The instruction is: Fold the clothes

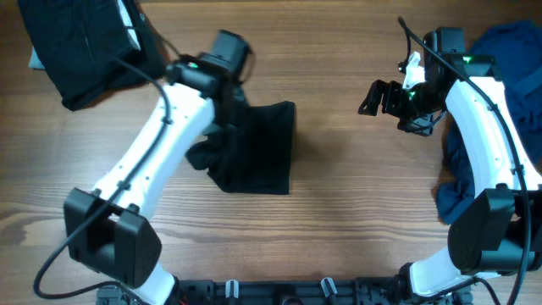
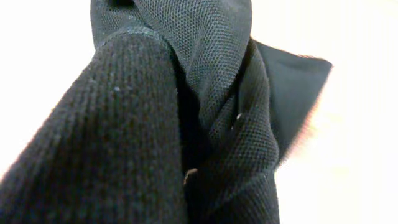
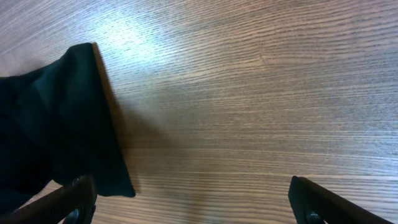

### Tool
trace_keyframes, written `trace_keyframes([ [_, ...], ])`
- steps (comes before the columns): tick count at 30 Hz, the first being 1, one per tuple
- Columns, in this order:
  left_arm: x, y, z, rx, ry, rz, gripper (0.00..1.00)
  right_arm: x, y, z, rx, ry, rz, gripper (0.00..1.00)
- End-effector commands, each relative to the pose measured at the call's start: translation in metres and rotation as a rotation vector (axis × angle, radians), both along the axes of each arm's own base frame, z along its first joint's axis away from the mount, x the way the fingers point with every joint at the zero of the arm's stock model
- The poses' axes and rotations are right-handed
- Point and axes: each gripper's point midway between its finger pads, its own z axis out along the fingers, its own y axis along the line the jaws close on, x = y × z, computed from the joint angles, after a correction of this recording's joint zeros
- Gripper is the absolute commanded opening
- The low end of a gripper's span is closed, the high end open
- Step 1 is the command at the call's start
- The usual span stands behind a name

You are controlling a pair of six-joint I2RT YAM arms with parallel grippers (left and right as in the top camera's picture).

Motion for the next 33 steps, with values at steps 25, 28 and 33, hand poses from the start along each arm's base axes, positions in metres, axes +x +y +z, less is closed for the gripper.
trace_keyframes([
  [25, -0.002, 0.076, 0.077, 0.199, -0.199, 0.209, 1.00, 0.006, 0.069, 0.045, 0.383, -0.180, 0.260, 1.00],
  [28, -0.007, 0.121, 0.090, 0.192, -0.200, 0.331, 1.00, 0.002, 0.105, 0.066, 0.534, -0.243, 0.369, 0.97],
  [33, -0.016, 0.161, 0.087, 0.174, -0.142, 0.453, 1.00, 0.000, 0.170, 0.073, 0.565, -0.271, 0.470, 0.65],
])
